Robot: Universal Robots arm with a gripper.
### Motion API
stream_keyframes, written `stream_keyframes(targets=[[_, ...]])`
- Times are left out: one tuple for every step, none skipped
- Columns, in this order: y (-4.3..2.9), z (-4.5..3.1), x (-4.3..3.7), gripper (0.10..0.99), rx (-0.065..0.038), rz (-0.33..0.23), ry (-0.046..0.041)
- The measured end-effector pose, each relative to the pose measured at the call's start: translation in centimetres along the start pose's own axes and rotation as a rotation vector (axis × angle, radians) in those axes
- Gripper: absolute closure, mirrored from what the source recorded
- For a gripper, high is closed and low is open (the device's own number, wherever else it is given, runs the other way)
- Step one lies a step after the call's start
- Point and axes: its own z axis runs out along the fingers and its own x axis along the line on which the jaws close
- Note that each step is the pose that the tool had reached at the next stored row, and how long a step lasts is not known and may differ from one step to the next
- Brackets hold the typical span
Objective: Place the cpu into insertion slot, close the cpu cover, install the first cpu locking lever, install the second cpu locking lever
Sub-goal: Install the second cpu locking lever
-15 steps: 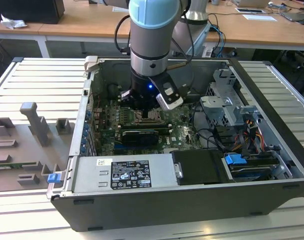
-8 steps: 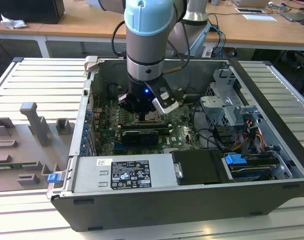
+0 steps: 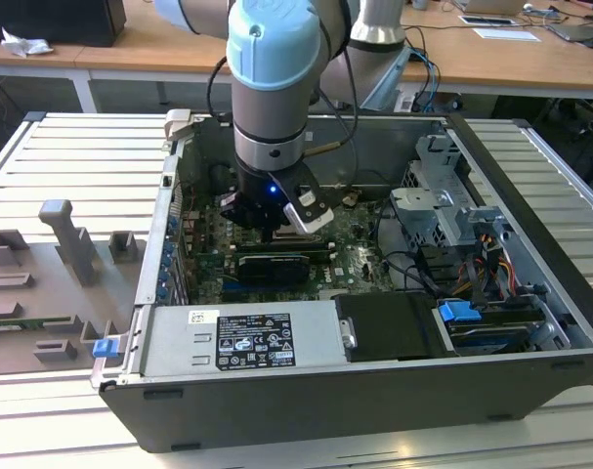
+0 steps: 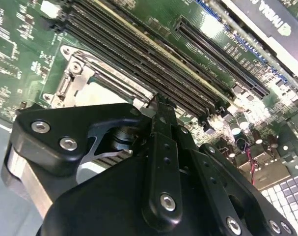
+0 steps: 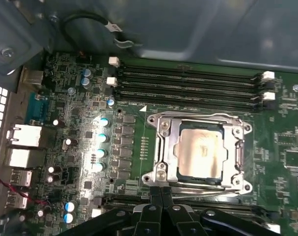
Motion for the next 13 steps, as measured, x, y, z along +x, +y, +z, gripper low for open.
stream_keyframes(targets=[[-0.02, 0.08, 0.08, 0.980, -0.002, -0.001, 0.0002], [-0.05, 0.26, 0.23, 0.980, -0.006, -0.004, 0.0002], [-0.05, 0.36, 0.31, 0.980, -0.009, -0.005, 0.0001], [-0.06, 0.44, 0.38, 0.980, -0.013, -0.007, 0.0000], [-0.08, 0.58, 0.47, 0.980, -0.020, -0.011, -0.0002], [-0.10, 0.67, 0.50, 0.980, -0.026, -0.013, -0.0003], [-0.11, 0.71, 0.50, 0.980, -0.031, -0.015, -0.0005], [-0.12, 0.78, 0.51, 0.980, -0.038, -0.017, -0.0007], [-0.12, 0.84, 0.51, 0.980, -0.041, -0.018, -0.0008], [-0.14, 0.97, 0.52, 0.980, -0.045, -0.020, -0.0009], [-0.16, 1.04, 0.52, 0.980, -0.047, -0.021, -0.0008], [-0.18, 1.16, 0.52, 0.980, -0.052, -0.024, -0.0006], [-0.20, 1.22, 0.53, 0.980, -0.056, -0.025, -0.0009]])
